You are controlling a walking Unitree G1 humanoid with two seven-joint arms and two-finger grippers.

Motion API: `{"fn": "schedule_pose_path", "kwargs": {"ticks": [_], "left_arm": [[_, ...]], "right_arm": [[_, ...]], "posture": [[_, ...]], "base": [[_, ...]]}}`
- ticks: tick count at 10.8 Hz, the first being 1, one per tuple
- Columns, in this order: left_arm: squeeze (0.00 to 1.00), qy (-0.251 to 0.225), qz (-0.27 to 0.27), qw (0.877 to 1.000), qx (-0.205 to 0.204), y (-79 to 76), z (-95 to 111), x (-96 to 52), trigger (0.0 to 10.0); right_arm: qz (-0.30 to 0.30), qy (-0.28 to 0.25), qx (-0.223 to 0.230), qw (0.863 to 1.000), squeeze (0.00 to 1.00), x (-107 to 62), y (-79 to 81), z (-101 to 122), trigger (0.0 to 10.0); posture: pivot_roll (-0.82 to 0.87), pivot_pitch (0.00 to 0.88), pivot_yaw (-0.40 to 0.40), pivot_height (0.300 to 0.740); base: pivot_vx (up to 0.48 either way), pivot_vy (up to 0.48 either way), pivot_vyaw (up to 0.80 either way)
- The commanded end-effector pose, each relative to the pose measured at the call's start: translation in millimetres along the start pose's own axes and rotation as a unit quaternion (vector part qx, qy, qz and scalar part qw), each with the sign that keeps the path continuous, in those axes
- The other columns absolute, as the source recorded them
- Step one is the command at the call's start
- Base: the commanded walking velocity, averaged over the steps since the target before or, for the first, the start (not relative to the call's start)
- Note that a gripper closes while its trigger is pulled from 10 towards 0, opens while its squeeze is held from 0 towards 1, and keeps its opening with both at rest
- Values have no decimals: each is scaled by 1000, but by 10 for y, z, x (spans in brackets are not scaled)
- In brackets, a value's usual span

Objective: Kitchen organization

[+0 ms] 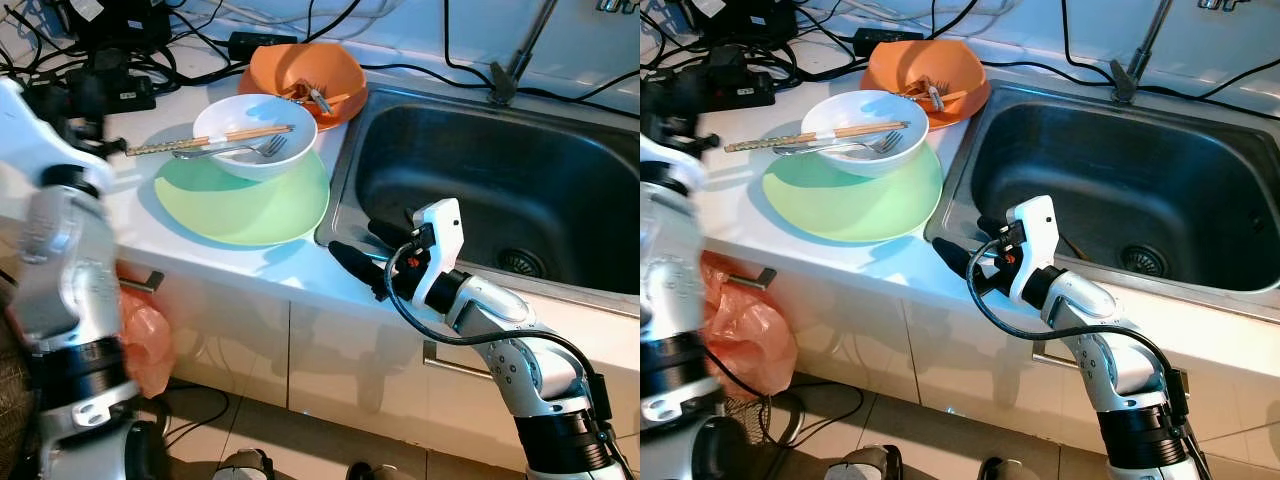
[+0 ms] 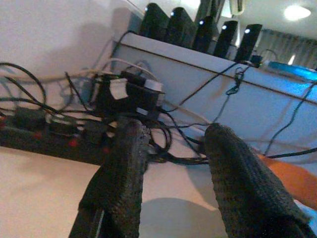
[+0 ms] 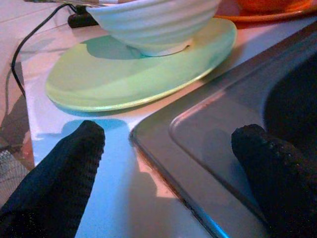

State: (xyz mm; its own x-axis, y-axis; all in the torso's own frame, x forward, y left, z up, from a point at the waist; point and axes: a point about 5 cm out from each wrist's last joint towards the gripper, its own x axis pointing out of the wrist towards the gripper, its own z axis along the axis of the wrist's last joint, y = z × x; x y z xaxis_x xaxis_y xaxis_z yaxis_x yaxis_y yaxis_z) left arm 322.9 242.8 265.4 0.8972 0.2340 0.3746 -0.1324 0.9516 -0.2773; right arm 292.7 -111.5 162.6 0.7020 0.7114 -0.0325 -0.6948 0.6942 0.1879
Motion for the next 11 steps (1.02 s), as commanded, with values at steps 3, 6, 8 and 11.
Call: {"fn": "schedule_pose_path", "kwargs": {"ticks": [3,6,8,11], "left_arm": [[1000,39,5,989,-141,-143,-142,-29,10000],[1000,63,10,980,-190,-203,-182,-52,10000],[1000,81,22,970,-228,-225,-203,-71,10000],[1000,103,17,952,-287,-317,-230,-85,10000]], "right_arm": [[-5,-1,-12,1000,502,2,-17,23,10000],[19,9,-12,1000,463,-57,42,-5,10000],[18,8,-13,1000,427,-73,40,2,10000],[18,8,-14,1000,396,-67,43,3,10000]], "posture": [[117,123,-40,740],[111,124,-38,740],[108,125,-38,740],[112,124,-36,740]], "base": [[0,0,0],[0,0,0],[0,0,0],[0,0,0]]}}
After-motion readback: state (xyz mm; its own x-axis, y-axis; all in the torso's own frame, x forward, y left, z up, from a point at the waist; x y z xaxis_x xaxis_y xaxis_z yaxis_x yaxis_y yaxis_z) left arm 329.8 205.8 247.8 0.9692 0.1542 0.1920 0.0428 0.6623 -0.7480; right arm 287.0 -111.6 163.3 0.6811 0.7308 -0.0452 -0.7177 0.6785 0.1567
